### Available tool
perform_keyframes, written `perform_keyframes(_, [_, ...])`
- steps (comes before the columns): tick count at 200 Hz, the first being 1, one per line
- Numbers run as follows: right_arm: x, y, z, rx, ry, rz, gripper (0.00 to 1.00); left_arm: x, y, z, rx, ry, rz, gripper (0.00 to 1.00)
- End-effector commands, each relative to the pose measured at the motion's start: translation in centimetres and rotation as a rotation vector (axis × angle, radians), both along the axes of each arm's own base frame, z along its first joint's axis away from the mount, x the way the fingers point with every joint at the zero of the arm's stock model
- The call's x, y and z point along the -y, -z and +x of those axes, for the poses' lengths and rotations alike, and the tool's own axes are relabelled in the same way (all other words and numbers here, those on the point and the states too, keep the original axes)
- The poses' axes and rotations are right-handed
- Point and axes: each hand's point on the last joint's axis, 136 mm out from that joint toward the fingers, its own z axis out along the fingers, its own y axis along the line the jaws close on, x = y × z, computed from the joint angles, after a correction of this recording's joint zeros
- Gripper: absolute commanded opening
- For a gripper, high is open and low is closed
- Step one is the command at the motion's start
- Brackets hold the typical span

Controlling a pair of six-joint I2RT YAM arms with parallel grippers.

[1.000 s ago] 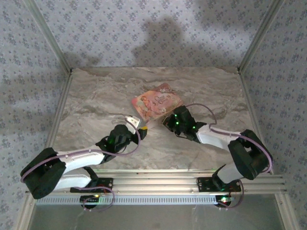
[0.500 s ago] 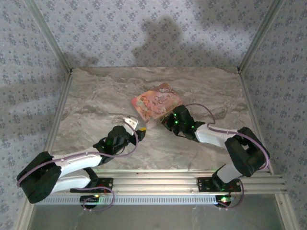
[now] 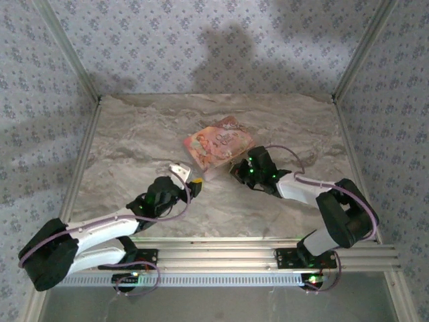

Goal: Unlock the padlock with the key

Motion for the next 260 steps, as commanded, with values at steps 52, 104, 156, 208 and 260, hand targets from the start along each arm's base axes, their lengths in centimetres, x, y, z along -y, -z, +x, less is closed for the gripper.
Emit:
perform_keyframes(52, [0.9, -0.9, -0.1, 0.056, -0.015, -0.111, 0.15, -1.0, 0.0, -0.2, 0.016, -0.013, 0.007, 0.49])
perform_keyframes(104, [2.5, -0.7, 1.1, 0.216, -0.072, -0.307, 0.46, -1.2, -0.1, -0.5, 0.016, -0.007, 0.004, 0.49])
perform_keyframes(156, [2.2, 0.4, 2.3, 0.318, -0.204, -0.355, 0.37, -0.8, -1.1, -0.2, 0.028, 0.012, 0.011, 0.5])
perform_keyframes(208, [1.1, 2.3, 3.0, 0.305, -0.249, -0.335, 0.37, -0.7, -1.7, 0.4, 0.037, -0.001, -0.004, 0.5])
perform_keyframes(260, [0.6, 3.4, 3.9, 0.288, -0.25, -0.35, 0.35, -0.1, -1.7, 1.0, 0.037, 0.018, 0.046, 0.5])
